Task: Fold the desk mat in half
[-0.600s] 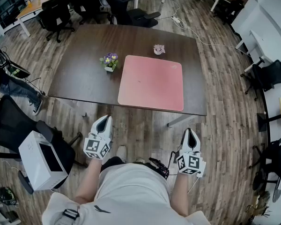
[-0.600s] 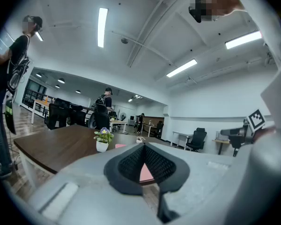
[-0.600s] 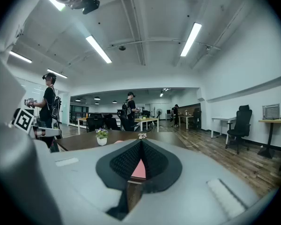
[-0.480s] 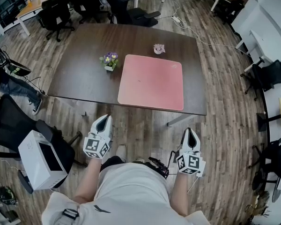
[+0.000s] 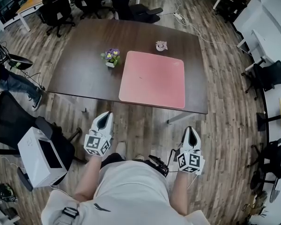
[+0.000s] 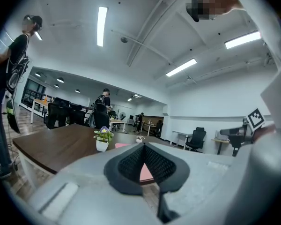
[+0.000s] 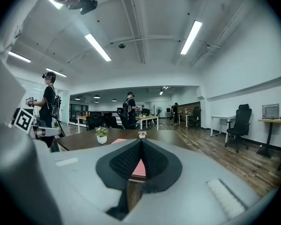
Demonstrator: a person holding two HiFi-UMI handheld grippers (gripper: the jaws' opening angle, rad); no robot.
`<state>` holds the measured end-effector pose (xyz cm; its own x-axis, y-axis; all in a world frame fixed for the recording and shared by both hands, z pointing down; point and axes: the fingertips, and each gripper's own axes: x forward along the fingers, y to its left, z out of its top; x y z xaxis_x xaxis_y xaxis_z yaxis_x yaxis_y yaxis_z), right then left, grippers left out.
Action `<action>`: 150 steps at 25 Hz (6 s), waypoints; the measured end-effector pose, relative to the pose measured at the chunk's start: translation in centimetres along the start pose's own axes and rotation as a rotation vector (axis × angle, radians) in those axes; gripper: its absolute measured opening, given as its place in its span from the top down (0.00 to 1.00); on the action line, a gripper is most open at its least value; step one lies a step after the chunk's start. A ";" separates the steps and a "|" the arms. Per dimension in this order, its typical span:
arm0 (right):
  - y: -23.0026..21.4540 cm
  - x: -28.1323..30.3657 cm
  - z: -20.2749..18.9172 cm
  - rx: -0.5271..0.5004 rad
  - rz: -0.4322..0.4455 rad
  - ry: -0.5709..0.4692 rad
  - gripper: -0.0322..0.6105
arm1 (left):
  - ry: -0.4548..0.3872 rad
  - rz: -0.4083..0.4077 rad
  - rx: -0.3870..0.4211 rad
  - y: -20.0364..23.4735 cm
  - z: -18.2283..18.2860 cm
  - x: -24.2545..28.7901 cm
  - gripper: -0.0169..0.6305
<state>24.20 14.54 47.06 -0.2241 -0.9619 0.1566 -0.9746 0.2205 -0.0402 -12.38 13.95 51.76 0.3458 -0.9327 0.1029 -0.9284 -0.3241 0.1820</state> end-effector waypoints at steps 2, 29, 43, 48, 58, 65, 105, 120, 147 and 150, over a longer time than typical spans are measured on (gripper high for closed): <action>0.2 0.1 -0.1 -0.004 -0.004 0.006 0.95 | -0.004 0.002 -0.003 0.5 0.2 0.1 0.97; 1.9 8.0 3.0 -0.061 -0.158 0.027 0.95 | 0.001 -0.074 -0.034 9.8 2.7 9.9 0.97; -4.5 19.4 4.1 -0.054 -0.045 0.024 0.95 | 0.014 0.003 -0.013 8.7 2.8 18.4 0.97; -7.7 23.5 5.1 -0.040 0.004 0.010 0.95 | -0.002 0.076 -0.005 8.6 3.7 21.4 0.97; -9.6 27.4 4.3 -0.047 0.041 0.047 0.95 | 0.008 0.120 0.021 9.4 4.4 24.8 0.97; -10.8 28.6 4.3 -0.060 -0.013 0.065 0.95 | 0.031 0.055 0.032 9.3 4.9 27.3 0.97; -12.5 39.6 -19.0 0.063 0.050 0.952 0.43 | 0.081 0.024 -0.001 11.5 3.2 27.7 0.97; -10.9 39.6 -18.7 0.051 0.125 0.889 0.85 | 0.076 0.013 -0.005 10.3 3.4 26.9 0.97; 2.8 40.9 -5.6 0.077 0.380 0.747 0.89 | 0.011 0.309 -0.036 15.3 4.3 17.7 0.97; 7.1 42.0 -5.3 0.136 0.450 0.746 0.89 | 0.000 0.415 -0.048 16.7 4.1 13.6 0.97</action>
<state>7.82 -23.43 58.62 -0.5774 -0.4216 0.6992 -0.7948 0.4860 -0.3633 -23.72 -4.74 52.21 -0.0563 -0.9826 0.1772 -0.9816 0.0869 0.1700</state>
